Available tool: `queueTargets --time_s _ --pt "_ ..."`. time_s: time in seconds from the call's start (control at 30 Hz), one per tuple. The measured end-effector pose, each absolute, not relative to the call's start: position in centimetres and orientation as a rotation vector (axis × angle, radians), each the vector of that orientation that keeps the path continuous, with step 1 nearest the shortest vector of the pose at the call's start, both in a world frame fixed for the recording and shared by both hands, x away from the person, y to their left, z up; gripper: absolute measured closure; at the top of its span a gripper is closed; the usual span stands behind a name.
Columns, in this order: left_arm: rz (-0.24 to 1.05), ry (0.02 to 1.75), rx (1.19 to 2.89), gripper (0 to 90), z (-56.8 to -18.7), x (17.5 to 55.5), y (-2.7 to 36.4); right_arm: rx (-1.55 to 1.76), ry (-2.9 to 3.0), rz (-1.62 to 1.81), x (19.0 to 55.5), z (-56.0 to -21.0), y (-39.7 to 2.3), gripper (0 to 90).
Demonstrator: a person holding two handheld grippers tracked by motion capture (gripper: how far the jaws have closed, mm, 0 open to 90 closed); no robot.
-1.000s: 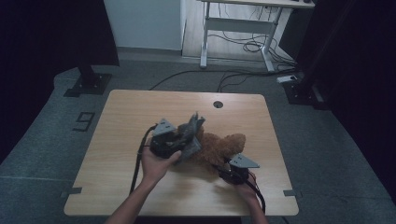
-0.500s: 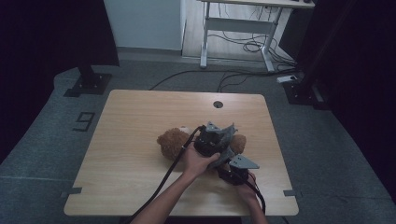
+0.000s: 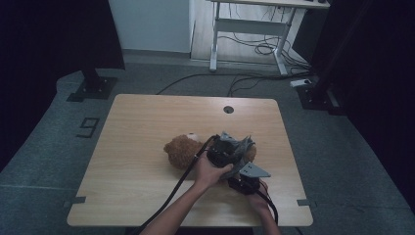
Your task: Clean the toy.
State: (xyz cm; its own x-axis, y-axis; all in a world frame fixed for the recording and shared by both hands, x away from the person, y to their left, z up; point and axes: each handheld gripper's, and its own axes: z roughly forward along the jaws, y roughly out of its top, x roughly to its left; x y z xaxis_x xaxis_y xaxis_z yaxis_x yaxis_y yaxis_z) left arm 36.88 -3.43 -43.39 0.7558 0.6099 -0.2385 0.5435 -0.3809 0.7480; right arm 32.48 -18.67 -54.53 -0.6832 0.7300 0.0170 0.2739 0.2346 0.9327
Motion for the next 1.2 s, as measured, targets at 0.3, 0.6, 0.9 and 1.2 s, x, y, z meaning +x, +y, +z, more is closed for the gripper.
queueTargets --time_s 0.3,0.6,0.9,1.2 --pt "0.271 0.915 2.053 75.4 -42.6 36.6 1.3 0.934 2.083 1.451 32.4 -54.4 -18.6 57.8" --pt "0.243 1.004 1.983 75.3 -43.3 36.9 7.5 0.944 2.075 1.483 32.5 -54.5 -18.7 57.8" --pt "0.25 1.032 1.901 75.3 -42.6 36.7 11.1 0.94 2.08 1.487 32.5 -54.4 -18.8 57.6" --pt "0.279 1.164 1.837 74.8 -43.5 37.0 16.0 0.943 2.079 1.486 32.5 -54.5 -18.9 57.6"
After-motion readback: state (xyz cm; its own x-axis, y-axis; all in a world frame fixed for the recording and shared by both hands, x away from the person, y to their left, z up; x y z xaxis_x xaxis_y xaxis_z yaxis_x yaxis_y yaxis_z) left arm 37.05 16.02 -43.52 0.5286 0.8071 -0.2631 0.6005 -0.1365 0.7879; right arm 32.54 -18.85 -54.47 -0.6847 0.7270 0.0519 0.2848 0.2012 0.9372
